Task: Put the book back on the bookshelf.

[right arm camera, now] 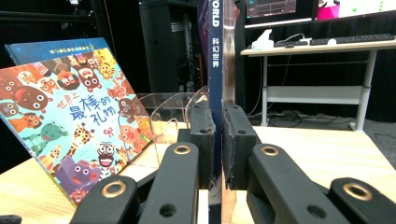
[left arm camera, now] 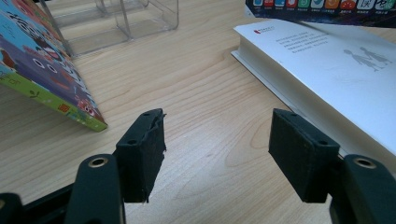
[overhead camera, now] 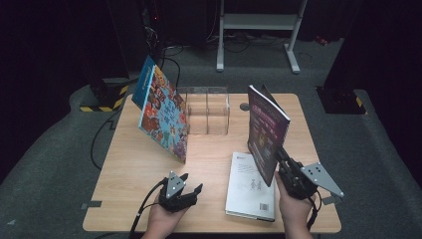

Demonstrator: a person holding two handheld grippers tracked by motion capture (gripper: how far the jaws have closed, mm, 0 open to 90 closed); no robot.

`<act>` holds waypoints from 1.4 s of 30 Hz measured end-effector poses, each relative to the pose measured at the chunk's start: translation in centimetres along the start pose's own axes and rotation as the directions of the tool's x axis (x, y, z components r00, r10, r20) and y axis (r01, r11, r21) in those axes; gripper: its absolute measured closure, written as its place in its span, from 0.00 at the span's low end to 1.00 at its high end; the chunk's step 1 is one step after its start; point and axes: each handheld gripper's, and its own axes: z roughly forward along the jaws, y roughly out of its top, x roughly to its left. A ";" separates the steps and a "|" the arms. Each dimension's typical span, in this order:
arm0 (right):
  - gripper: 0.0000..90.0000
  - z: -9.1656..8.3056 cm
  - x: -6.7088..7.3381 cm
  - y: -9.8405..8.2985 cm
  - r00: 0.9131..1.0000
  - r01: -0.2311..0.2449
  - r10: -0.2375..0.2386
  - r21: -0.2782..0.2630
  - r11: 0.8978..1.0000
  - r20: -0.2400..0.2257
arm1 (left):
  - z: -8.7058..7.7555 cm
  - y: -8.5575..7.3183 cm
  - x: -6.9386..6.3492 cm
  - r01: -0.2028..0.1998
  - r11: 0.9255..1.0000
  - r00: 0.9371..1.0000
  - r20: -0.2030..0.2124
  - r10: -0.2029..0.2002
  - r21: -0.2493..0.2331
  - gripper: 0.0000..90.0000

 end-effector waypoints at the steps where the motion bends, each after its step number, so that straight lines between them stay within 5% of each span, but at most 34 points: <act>1: 0.94 -0.1 0.0 -0.1 1.000 0.003 -0.003 0.003 1.000 0.000 | 0.0 0.0 0.0 -0.001 1.000 1.000 0.001 0.001 0.000 0.40; 22: 0.95 0.4 1.1 1.2 0.998 0.049 -0.050 -0.005 0.999 -0.029 | 0.1 0.0 -0.1 -0.001 1.000 1.000 0.014 0.001 0.004 0.40; 42: 0.95 2.9 5.7 2.0 0.988 0.036 -0.040 -0.026 0.999 -0.146 | -0.6 0.3 0.7 0.028 0.999 1.000 0.010 -0.028 -0.018 0.40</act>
